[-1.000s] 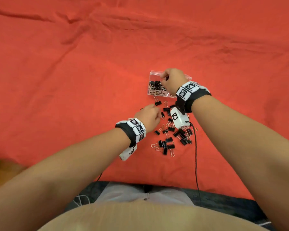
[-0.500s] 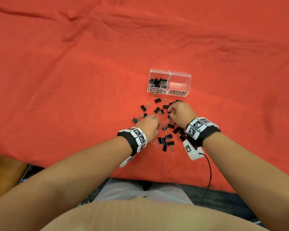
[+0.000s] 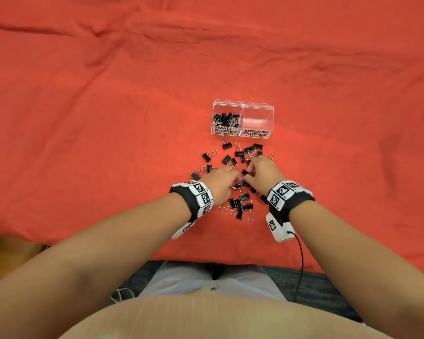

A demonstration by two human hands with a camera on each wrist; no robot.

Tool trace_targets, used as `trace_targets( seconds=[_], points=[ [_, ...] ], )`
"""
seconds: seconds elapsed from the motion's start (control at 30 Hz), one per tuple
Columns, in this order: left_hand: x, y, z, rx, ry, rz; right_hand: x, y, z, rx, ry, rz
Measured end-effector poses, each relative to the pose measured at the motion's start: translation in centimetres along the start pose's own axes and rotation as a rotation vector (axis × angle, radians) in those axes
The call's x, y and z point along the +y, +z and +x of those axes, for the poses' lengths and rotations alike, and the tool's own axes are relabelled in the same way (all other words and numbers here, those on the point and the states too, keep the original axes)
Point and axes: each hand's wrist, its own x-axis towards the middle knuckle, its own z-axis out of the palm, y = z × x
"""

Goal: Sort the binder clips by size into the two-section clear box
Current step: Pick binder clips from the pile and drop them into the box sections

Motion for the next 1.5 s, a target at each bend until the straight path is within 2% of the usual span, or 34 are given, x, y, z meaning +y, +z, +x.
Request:
trace_targets(
  seconds=[0.13, 0.3, 0.4, 0.57, 0.7, 0.83, 0.93, 1.1, 1.23, 1.37, 1.5],
  points=[
    [0.5, 0.7, 0.8, -0.023, 0.024, 0.068, 0.0, -0.4, 0.0, 0.011, 0.054, -0.014],
    [0.8, 1.0, 1.4, 0.012, 0.014, 0.082, -0.1, -0.3, 0.0, 0.001, -0.03, -0.056],
    [0.8, 1.2, 1.7, 0.027, 0.004, 0.085, -0.1, -0.3, 0.1, -0.01, -0.031, -0.07],
    [0.4, 1.1, 1.4, 0.103, -0.018, 0.035, 0.3, -1.0, 0.5, -0.019, -0.019, -0.002],
    [0.2, 0.8, 0.9, 0.134, 0.018, 0.07, 0.5, -1.6, 0.6, -0.027, -0.026, 0.044],
    [0.1, 0.9, 0.8, 0.115, 0.018, 0.054, -0.3, -3.3, 1.6, 0.047, 0.034, 0.174],
    [-0.4, 0.7, 0.7, 0.146, -0.032, -0.011, -1.9, -5.8, 3.4, 0.131, 0.014, 0.26],
    [-1.4, -0.7, 0.8, 0.199, -0.085, -0.117, -5.0, -8.4, 7.1, 0.238, -0.052, 0.244],
    [-2.2, -2.6, 1.3, 0.26, -0.108, -0.177, -6.4, -8.4, 8.8, 0.214, -0.045, 0.204],
    [-2.1, -5.3, 2.2, 0.351, -0.129, -0.232, -5.7, -8.2, 8.4, 0.214, -0.028, 0.211],
    [-1.6, -8.5, 4.0, 0.426, -0.135, -0.246, -3.3, -7.7, 6.5, 0.285, 0.043, 0.325]
  ],
)
